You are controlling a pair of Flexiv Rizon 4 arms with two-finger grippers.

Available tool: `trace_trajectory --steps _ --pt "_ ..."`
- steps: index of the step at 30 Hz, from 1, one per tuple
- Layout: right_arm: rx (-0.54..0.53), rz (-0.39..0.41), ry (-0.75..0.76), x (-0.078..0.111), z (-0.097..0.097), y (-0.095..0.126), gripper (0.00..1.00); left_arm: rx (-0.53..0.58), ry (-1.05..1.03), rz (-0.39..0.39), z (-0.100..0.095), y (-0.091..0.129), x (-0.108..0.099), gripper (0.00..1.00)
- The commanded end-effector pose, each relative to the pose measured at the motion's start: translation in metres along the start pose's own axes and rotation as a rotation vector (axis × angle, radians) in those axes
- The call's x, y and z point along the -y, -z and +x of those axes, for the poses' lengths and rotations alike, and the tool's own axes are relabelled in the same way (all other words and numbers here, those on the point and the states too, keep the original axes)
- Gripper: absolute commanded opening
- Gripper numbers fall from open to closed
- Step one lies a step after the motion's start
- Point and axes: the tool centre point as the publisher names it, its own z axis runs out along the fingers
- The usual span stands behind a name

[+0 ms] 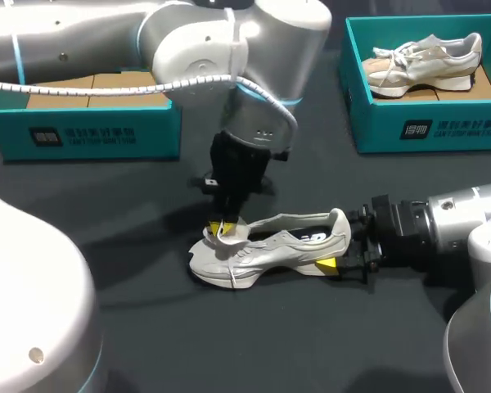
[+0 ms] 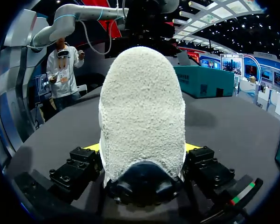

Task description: Take the shoe out of the shoebox, open the shoe tongue, remove and reinsert the insole, then place the shoe into the shoebox

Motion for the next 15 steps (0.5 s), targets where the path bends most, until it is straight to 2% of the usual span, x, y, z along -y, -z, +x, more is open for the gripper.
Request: trace_trajectory --steps 1,4,5,8,11,12,15 --pt "0.001 0.003 0.0 0.001 0.001 -0.001 0.0 -0.144 0.006 -0.02 -0.008 -0.016 0.008 0.0" --pt "0.001 0.003 0.0 0.001 0.001 -0.001 0.0 -0.133 0.014 -0.026 -0.012 -0.021 0.01 0.0" --pt "0.001 0.003 0.0 0.001 0.001 -0.001 0.0 -0.129 0.016 -0.026 -0.014 -0.022 0.01 0.07" --pt "0.001 0.003 0.0 0.001 0.001 -0.001 0.0 -0.118 0.012 -0.02 -0.02 -0.025 0.009 0.39" --pt "0.001 0.003 0.0 0.001 0.001 -0.001 0.0 -0.095 0.013 -0.013 -0.027 -0.029 0.01 0.51" --pt "0.001 0.003 0.0 0.001 0.001 -0.001 0.0 -0.084 0.017 -0.005 -0.028 -0.031 0.01 0.58" --pt "0.001 0.003 0.0 0.001 0.001 -0.001 0.0 -0.062 0.016 0.005 -0.032 -0.035 0.009 0.63"
